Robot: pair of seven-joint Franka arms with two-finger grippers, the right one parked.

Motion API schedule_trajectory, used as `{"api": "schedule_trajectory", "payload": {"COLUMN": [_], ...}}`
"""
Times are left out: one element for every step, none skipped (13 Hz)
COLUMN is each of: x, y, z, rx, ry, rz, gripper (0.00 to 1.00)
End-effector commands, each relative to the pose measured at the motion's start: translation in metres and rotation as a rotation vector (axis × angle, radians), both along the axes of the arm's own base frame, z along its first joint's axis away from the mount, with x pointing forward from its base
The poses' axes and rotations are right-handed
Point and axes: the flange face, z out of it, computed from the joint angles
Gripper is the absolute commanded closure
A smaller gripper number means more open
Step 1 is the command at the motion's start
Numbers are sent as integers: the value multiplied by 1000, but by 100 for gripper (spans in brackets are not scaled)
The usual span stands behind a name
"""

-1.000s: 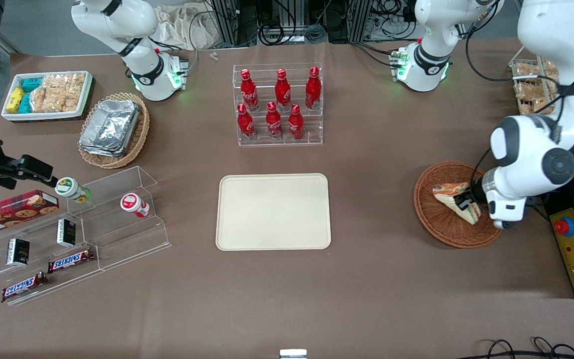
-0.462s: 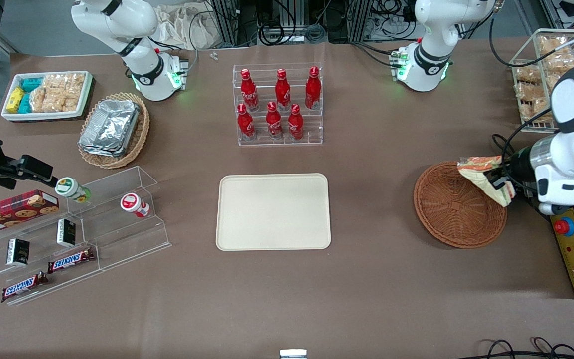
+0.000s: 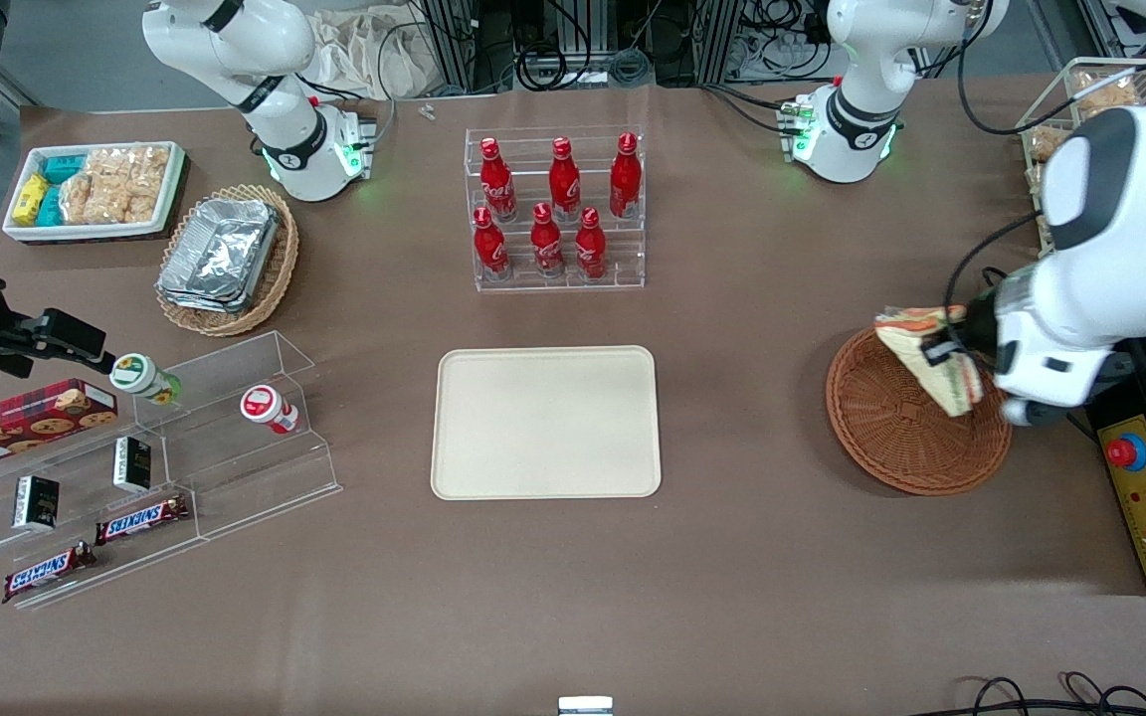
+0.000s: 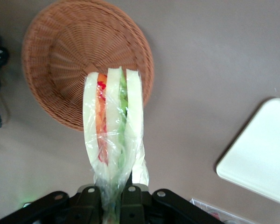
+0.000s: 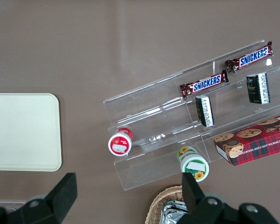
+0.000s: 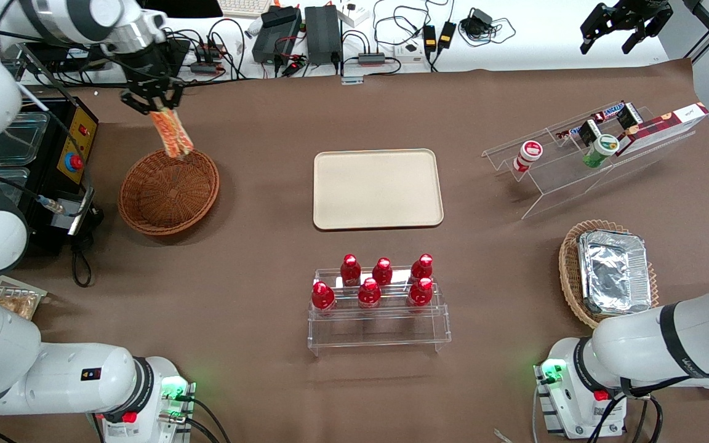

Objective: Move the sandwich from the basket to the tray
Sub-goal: 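Carry the held sandwich over to the cream tray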

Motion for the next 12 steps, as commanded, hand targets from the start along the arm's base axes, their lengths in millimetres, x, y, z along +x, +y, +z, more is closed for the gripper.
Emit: {"api": "schedule_trajectory", "payload": {"x": [-14, -22, -24, -29, -33, -32, -27, -24, -24, -24, -20, -16], "y": [-78, -107, -131, -161, -186, -204, -216, -232, -253, -265, -268, -272], "z": [-1, -3, -14, -17, -32, -48, -72, -95, -112, -129, -146, -167], "rx": [-2, -8, -17, -25, -31, -41, -58, -72, -85, -93, -106, -119], "ry": [11, 5, 9, -6, -11, -23, -25, -32, -56, -65, -69, -75], "rz": [-157, -207, -244, -292, -330, -354, -361, -373, -397, -409, -404, -397], "gripper": [94, 95, 94, 91, 90, 89, 88, 85, 85, 85, 85, 85]}}
